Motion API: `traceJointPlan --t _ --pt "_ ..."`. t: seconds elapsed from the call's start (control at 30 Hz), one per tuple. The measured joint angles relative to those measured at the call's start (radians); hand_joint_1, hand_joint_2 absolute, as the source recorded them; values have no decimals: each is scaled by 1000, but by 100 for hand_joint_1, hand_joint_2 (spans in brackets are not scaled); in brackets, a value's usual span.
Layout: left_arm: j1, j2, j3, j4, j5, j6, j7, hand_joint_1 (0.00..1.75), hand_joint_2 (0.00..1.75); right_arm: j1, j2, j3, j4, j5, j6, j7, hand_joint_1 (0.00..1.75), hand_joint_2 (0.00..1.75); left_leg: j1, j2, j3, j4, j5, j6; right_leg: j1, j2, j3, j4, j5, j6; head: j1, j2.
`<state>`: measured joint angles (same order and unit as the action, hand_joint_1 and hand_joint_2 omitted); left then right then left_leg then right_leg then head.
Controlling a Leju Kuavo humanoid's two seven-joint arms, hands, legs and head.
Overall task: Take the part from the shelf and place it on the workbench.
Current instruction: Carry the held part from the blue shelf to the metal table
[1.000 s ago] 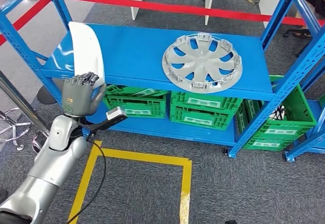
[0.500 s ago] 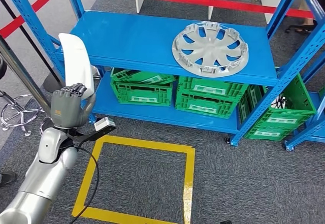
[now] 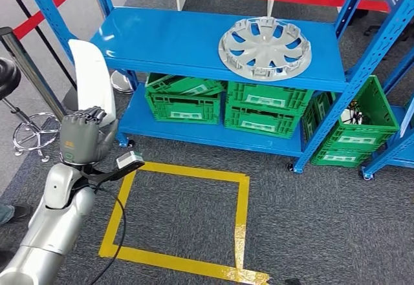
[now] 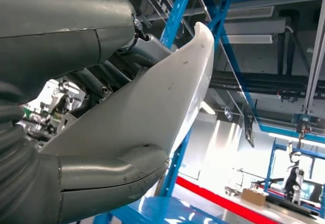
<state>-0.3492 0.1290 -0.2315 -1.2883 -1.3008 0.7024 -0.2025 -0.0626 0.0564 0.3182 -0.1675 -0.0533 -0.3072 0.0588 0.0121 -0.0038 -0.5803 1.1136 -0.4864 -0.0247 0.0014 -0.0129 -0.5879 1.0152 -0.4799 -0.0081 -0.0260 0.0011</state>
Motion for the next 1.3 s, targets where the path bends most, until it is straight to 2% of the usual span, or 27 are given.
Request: traceJointPlan --t 0.07,0.13,0.17,0.23,0.3,0.33,0.37,0.4,0.47,0.53,0.6,0.67,0.7,0.73,0.8,0.83,0.87,0.9,0.93,0.97,1.03,1.07,1.1,1.17,1.2,1.23,1.3 --pt "-8 13 1 0 -7 0 4 175 175 0 -1 -1 0 -2 -2 5 0 0 -4 -2 31 -61 -16 7 2 0 -18 11 13 11 0 0" --pt "-15 26 2 1 -9 0 8 175 175 3 -2 -2 0 -5 -2 11 0 0 -4 -1 27 -78 -11 19 1 2 -31 14 21 22 0 0" --pt "-18 31 2 2 -10 0 10 175 175 5 -3 -2 1 -6 -3 13 0 0 -2 0 22 -85 -7 27 0 4 -41 24 9 28 1 0" --pt "-24 37 2 3 -10 0 12 175 175 8 -4 -2 2 -7 -3 14 0 0 2 2 8 -95 4 42 -2 8 -71 96 -61 37 7 0" --pt "-26 42 2 4 -10 0 16 175 175 9 -4 -2 2 -8 -3 17 0 0 -2 3 -13 -92 20 51 -4 9 -103 222 -139 41 12 0" --pt "-26 45 2 4 -10 0 17 175 175 9 -4 -2 2 -9 -3 18 0 0 -4 4 -22 -91 27 51 -4 9 -108 269 -154 41 14 0" --pt "-26 47 2 4 -9 0 19 175 175 9 -4 -2 2 -9 -3 20 0 0 -7 4 -32 -90 35 52 -4 10 -99 286 -146 39 15 0" --pt "-26 50 1 4 -8 0 19 175 175 9 -4 -3 2 -10 -4 21 0 0 -10 4 -41 -89 43 52 -2 10 -74 267 -120 35 17 0" --pt "-29 54 0 4 -4 0 20 175 175 7 -4 -3 2 -10 -5 23 0 0 -15 3 -57 -88 58 51 3 13 12 146 -69 17 17 0" --pt "-36 58 -1 4 -1 0 21 175 175 4 -5 -3 2 -11 -7 23 0 0 -17 3 -68 -89 75 45 9 15 93 16 -67 3 17 0" --pt "-44 61 -1 5 2 0 21 175 175 3 -6 -6 2 -13 -9 21 0 0 -13 3 -77 -96 97 34 14 16 118 -34 -73 1 18 0" --pt "-46 63 -3 7 3 0 22 175 175 3 -6 -10 2 -15 -12 17 0 0 -10 3 -85 -99 97 23 11 12 108 -49 -47 -4 18 0" --pt "-47 63 -4 8 2 0 22 175 175 2 -5 -11 2 -17 -14 14 0 0 -11 2 -92 -84 70 17 8 9 99 -55 -31 -9 17 0" --pt "-48 64 -5 9 2 0 22 175 175 2 -5 -13 2 -18 -16 10 0 0 -10 1 -101 -48 24 13 5 6 87 -59 -17 -13 15 0" --pt "-50 64 -7 11 2 0 23 175 175 1 -5 -19 2 -21 -20 -1 0 0 -6 1 -119 74 -78 6 5 4 56 -54 3 -16 11 0" --pt "-50 64 -8 13 1 0 23 175 175 1 -5 -22 2 -22 -22 -7 0 0 -5 1 -123 136 -100 2 5 3 39 -50 14 -14 10 0" --pt "-50 64 -9 14 0 0 25 175 175 1 -5 -24 2 -23 -23 -14 0 0 -3 2 -120 180 -94 0 5 2 20 -44 24 -12 10 0" --pt "-50 64 -10 15 0 0 26 175 175 1 -5 -25 2 -24 -24 -21 0 0 -3 2 -106 198 -65 -2 5 1 0 -35 33 -10 10 0" --pt "-50 64 -11 15 -1 0 28 175 175 0 -5 -27 2 -25 -24 -26 0 0 -1 2 -79 182 -30 -4 4 1 -20 -26 41 -7 10 0" --pt "-50 64 -12 15 -1 0 29 175 175 0 -5 -27 2 -25 -25 -31 0 0 1 1 -36 136 -10 -5 3 0 -39 -14 48 -3 10 0" --pt "-50 63 -13 15 -1 0 31 175 175 0 -6 -28 2 -26 -28 -39 0 0 0 0 69 -10 -38 -1 5 1 -65 6 61 6 10 0" --pt "-50 63 -14 14 -1 0 32 175 175 0 -6 -28 2 -26 -29 -43 0 0 -3 0 103 -66 -60 4 6 1 -73 10 71 10 10 0" --pt "-49 63 -15 14 -1 0 32 175 175 0 -6 -29 2 -27 -30 -45 0 0 -7 -1 117 -99 -72 12 5 2 -78 10 82 14 10 0" --pt "-46 63 -16 15 -1 0 33 175 175 4 -7 -30 3 -27 -31 -47 0 0 -9 2 97 -104 -56 29 2 5 -92 7 92 24 8 0" --pt "-44 63 -17 15 -1 0 33 175 175 6 -8 -31 3 -27 -31 -48 0 0 -7 4 82 -105 -43 40 1 7 -104 20 68 30 10 0" --pt "-43 63 -17 15 -1 -1 33 175 175 10 -8 -31 4 -28 -31 -48 0 0 -6 6 66 -106 -29 49 -1 9 -116 51 24 35 13 0" --pt "-42 63 -18 15 -1 -1 33 175 175 12 -7 -32 4 -28 -31 -49 0 0 -7 7 34 -104 -2 59 -4 10 -140 167 -86 42 19 0"
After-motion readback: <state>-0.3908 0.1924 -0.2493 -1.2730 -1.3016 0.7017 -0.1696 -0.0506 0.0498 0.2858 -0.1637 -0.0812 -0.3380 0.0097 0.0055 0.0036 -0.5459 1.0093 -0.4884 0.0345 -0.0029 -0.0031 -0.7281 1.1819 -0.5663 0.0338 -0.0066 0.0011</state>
